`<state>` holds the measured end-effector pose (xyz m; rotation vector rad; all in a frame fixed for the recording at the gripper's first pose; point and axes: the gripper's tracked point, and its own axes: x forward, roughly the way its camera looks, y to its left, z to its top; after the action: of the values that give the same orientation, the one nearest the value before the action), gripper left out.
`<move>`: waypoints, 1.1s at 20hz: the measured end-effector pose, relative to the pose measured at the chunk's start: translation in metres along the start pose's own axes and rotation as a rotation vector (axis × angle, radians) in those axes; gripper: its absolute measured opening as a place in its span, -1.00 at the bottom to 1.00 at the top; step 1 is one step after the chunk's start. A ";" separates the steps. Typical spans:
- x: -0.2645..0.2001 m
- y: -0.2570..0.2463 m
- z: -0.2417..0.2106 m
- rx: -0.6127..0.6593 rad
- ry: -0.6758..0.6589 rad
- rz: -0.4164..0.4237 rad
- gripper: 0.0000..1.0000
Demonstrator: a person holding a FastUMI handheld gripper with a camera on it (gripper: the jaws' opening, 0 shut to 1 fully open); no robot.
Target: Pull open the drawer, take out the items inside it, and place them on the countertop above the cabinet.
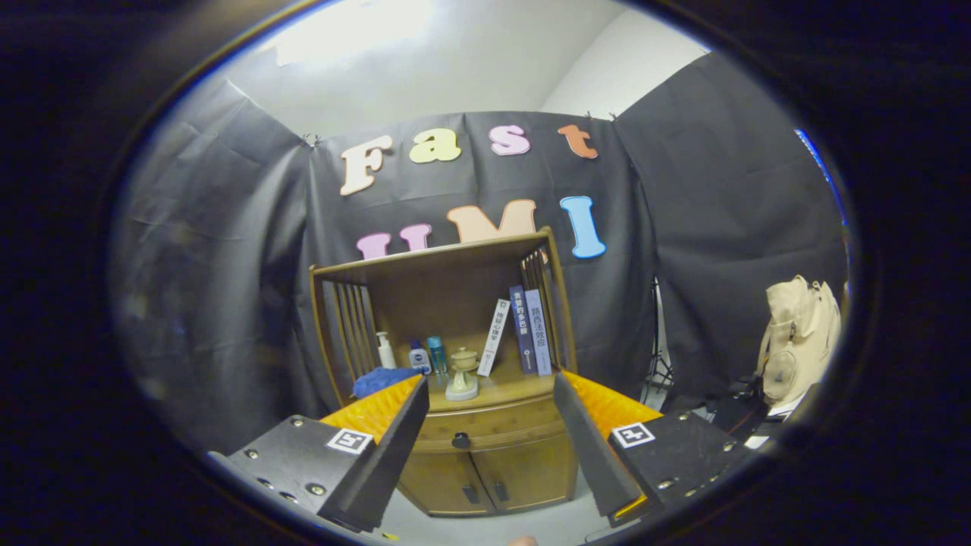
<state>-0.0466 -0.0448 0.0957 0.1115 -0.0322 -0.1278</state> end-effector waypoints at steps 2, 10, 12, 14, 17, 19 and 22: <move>0.000 0.001 0.001 0.001 -0.001 0.011 0.97; 0.000 0.008 -0.001 -0.016 -0.005 0.034 0.98; 0.001 0.010 -0.003 -0.026 -0.011 0.041 0.98; 0.002 0.013 -0.012 -0.056 0.001 0.052 0.98; 0.004 0.023 -0.028 -0.098 0.031 0.093 0.98; 0.005 0.029 -0.031 -0.113 0.037 0.120 0.97; 0.011 0.034 -0.027 -0.139 0.050 0.181 0.97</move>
<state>-0.0307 -0.0093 0.0726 -0.0272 0.0162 0.0532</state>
